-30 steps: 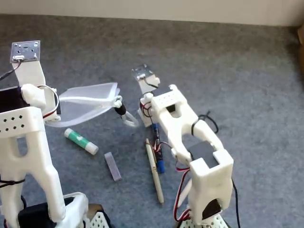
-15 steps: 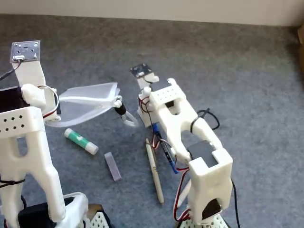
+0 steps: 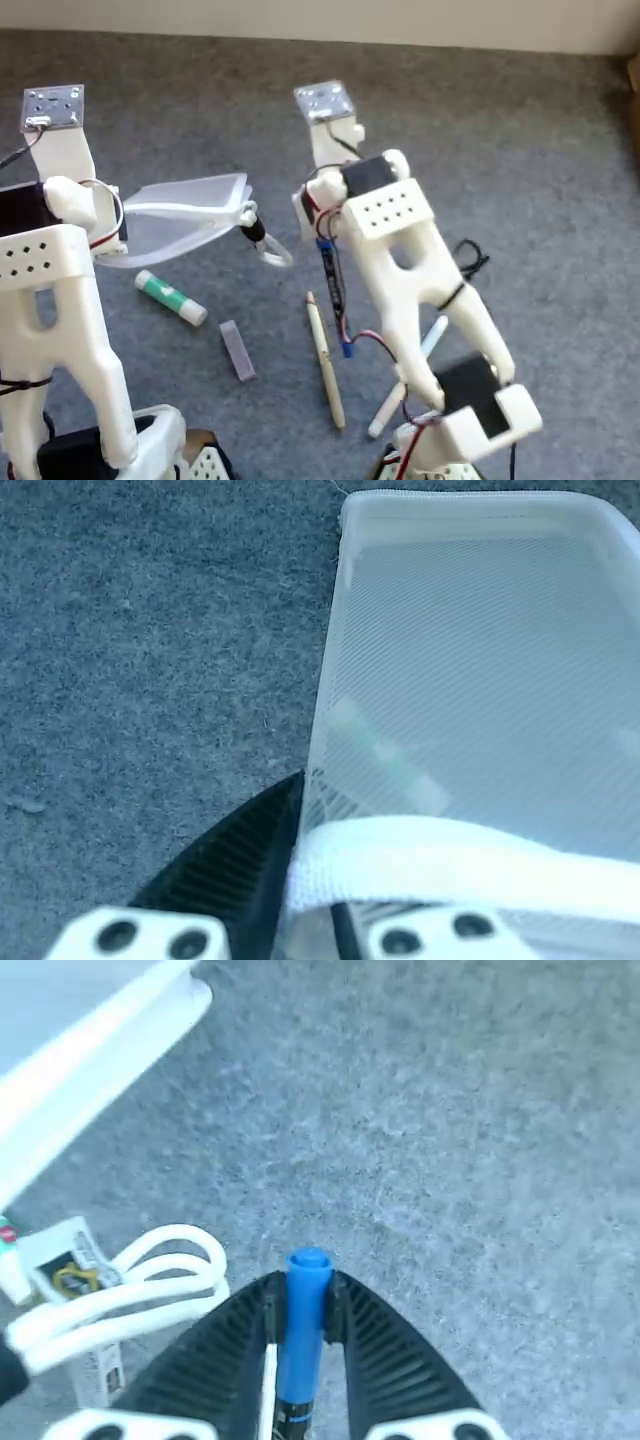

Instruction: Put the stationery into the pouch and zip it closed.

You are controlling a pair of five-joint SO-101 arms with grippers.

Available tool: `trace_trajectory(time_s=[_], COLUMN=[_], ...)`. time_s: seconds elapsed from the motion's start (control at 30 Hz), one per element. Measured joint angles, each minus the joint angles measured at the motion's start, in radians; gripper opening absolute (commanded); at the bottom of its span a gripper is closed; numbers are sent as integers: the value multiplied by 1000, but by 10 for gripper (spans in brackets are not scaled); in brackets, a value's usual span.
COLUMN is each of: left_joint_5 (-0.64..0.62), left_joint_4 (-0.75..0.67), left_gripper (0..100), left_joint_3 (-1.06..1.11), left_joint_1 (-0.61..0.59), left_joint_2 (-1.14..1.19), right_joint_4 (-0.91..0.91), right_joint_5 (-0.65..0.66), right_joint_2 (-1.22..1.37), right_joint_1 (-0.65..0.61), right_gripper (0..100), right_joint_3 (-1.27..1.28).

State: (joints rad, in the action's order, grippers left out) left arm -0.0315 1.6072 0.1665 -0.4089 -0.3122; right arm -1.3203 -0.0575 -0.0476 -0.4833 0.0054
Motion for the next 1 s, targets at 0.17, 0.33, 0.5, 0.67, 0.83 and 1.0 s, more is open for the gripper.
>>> trace_trajectory(time_s=[0.17, 0.33, 0.5, 0.67, 0.83, 1.0], left_joint_5=[-41, -48, -48, -48, -74, -77], left_joint_4=[0, 0, 0, 0, 0, 41], left_gripper=[5, 5, 5, 5, 5, 5], left_joint_3=[0, 0, 0, 0, -6, -94], left_joint_1=[0, 0, 0, 0, 0, 2], left_joint_2=[0, 0, 0, 0, 0, 5], right_joint_4=[-34, -35, -35, -37, -37, 14], right_joint_5=[-46, -77, -84, -84, -84, -84], right_joint_2=[-115, -233, -367, -508, -591, -641], right_joint_1=[0, 0, -51, -137, -206, -224], right_gripper=[6, 6, 6, 6, 6, 5], right_joint_3=[0, 2, 2, 2, 2, 2])
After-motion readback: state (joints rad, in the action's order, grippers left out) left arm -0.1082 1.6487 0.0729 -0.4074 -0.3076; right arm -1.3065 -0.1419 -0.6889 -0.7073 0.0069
